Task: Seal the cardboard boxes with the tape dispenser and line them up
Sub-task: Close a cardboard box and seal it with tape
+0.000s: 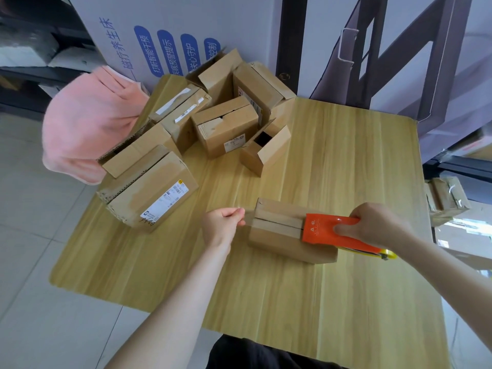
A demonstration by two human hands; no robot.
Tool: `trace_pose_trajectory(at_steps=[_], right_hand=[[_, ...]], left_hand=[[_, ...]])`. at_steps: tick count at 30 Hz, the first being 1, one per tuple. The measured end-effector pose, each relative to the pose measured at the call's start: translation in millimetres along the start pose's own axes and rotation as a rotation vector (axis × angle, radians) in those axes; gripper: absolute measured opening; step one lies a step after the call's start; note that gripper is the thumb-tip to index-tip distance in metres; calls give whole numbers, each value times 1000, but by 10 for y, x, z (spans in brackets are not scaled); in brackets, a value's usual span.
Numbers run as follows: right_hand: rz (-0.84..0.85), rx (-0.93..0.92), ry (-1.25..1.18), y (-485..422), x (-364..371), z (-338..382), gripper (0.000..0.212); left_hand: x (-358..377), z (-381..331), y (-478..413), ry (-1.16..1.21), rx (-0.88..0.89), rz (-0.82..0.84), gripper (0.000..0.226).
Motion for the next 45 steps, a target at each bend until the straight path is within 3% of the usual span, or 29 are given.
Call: trace_pose_trajectory(at_steps=[8, 13, 17, 21, 25, 29, 32, 35, 37, 41, 45], right_hand=[[-6, 11, 14, 10, -15, 23, 40], [9, 11, -7, 48, -11, 28, 38], [30, 21, -20, 80, -20, 30, 40], [34, 27, -32, 118, -28, 23, 40], [45, 30, -56, 148, -14, 15, 38], [49, 29, -80, 148, -20, 13, 38], [50, 25, -84, 154, -11, 4, 38], [51, 19, -108, 163, 9, -11, 38], [49, 7, -112, 163, 19, -14, 38], [28, -18, -122, 151, 21, -39, 37], [17, -66, -167, 131, 58, -85, 36]], left_hand=[[120, 169, -48, -60, 7, -51, 13], [157, 155, 43, -222, 91, -117, 26], [229, 88, 57, -467, 195, -64, 28], [233, 190, -8, -649, 128, -38, 51], [166, -50, 203, -373, 311, -178, 34], [508, 56, 433, -407, 361, 28, 41], [535, 86, 418, -516, 445, 34, 42], [613, -306, 640, -570, 910, -44, 37], [917, -490, 777, -581, 1115, 51, 36], [1471, -529, 739, -796, 1067, 264, 27], [1552, -406, 656, -950, 1120, 241, 32]])
Point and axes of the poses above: each hand's wrist, its own y-axis away from the middle knuckle, its own x-axis out of the palm, z = x × y, the point moved 9 cm from there along -y, towards the middle knuckle, and after that the axes turned 6 degrees about -z, right-handed, at the moved point
